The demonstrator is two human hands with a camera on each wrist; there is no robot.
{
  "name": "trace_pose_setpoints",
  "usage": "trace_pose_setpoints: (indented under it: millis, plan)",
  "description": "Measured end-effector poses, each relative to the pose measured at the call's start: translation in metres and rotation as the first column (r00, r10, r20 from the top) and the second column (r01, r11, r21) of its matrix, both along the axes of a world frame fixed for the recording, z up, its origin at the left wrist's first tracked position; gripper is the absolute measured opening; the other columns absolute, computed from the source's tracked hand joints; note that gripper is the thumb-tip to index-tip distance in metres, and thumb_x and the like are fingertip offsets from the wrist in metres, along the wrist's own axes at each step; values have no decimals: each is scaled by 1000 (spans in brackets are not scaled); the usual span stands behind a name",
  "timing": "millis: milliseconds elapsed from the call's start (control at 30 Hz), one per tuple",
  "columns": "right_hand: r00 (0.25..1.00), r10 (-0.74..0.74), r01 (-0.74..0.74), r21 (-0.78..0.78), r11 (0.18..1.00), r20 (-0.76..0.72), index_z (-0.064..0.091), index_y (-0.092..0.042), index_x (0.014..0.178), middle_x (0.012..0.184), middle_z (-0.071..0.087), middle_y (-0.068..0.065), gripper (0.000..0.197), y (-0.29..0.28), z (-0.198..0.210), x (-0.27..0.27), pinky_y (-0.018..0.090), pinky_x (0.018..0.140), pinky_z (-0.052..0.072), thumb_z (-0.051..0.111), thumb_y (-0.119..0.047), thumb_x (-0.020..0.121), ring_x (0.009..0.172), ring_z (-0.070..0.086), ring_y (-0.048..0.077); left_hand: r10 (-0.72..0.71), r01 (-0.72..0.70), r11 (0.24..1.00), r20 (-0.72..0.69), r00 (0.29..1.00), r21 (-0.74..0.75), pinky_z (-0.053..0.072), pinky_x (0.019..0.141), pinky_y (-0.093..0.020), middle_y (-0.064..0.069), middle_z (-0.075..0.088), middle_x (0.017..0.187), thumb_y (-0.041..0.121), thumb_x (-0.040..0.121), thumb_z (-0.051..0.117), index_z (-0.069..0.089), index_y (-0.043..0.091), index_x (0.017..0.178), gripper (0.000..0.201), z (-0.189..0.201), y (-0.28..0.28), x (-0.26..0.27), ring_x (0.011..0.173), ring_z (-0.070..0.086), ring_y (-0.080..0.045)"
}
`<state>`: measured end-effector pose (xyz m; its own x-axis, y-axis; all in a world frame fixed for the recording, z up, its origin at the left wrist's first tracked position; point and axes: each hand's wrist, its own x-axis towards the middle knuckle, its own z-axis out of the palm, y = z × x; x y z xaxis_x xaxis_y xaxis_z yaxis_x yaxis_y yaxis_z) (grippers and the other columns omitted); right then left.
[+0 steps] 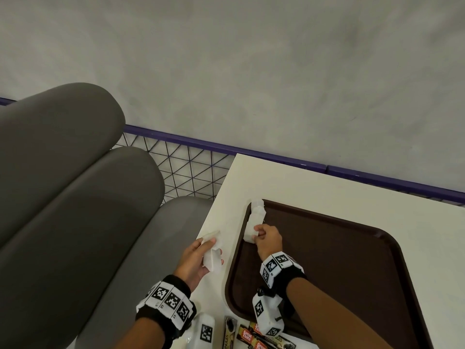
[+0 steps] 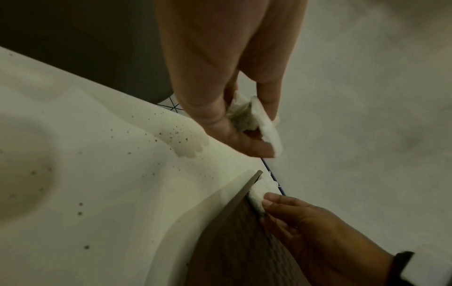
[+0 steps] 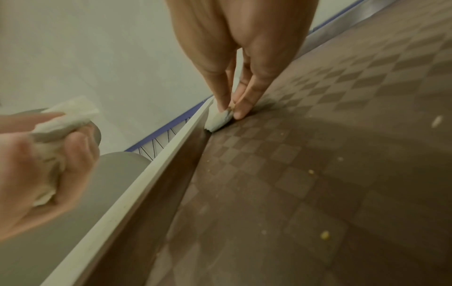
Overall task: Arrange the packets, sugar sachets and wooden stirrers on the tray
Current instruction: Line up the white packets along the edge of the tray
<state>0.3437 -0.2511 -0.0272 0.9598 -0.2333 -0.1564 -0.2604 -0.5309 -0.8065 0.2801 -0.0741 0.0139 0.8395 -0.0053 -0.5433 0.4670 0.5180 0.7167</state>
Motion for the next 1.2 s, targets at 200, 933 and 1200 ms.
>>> trace_pose_setpoints:
  millis: [200,933,1200]
  plan:
    - [997,-33,25,121,992,65,60,-8,106,104,40,3,24,3,15,-15,19,83,45,63,-6,83,95,51,19,-50,50,997,6,999,63,55,59,-28,-6,66,92,15,86,64,62,9,112,27,0,-3,-2,79,63,-19]
    - [966,208,-96,539,837,-151,55,-7,76,71,52,5,15,23,64,-55,18,52,46,56,-12,90,59,49,11,-55,58,998,98,994,-34,59,63,-29,-12,65,94,-4,88,50,61,5,106,23,12,-11,-10,83,62,-21]
    - [898,258,79,708,702,-356,50,-2,88,74,59,15,10,26,69,-63,25,54,56,58,-7,88,53,63,18,112,-99,989,115,987,-111,59,60,-26,-13,63,96,-5,90,50,55,9,106,21,4,-19,-7,82,62,-25]
